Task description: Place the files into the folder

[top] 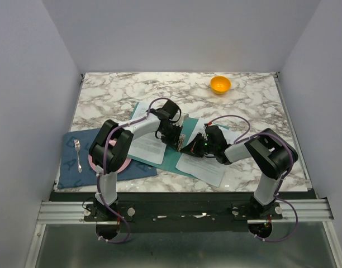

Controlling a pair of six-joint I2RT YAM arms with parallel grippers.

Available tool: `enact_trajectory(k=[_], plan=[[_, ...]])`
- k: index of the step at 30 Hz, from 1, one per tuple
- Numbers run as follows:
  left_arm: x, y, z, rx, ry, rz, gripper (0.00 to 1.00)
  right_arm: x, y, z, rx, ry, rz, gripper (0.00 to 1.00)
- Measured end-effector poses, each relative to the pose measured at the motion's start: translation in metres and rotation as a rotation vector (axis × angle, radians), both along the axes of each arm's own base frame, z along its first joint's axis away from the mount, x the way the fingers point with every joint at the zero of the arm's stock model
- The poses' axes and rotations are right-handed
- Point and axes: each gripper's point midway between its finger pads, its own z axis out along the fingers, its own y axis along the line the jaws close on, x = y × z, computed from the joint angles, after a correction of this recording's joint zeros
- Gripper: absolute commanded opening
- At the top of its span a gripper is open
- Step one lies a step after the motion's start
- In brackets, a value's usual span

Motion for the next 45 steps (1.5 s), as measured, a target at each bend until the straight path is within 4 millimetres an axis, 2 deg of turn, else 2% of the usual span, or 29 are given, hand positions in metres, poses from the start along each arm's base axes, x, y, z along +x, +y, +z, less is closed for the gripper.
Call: enact_trajectory(k=[14,18,26,40,45], plan=[[0.002,0.001,-0.001,0.006,0.003,0.020,0.07,0.000,0.001,0.000,0.006,0.004,0.006,0.00],[0.002,0.001,-0.003,0.033,-0.014,0.026,0.11,0.000,0.001,-0.001,0.016,0.008,0.011,0.00],[0.001,-0.002,-0.005,0.125,-0.056,0.017,0.12,0.000,0.002,-0.001,0.025,0.019,0.007,0.00],[-0.002,-0.004,0.000,0.104,-0.051,0.000,0.15,0.001,0.002,-0.001,0.026,0.037,0.016,0.00],[-0.005,-0.006,0.010,0.086,-0.033,-0.017,0.16,-0.001,0.003,-0.001,0.028,0.043,0.022,0.00]])
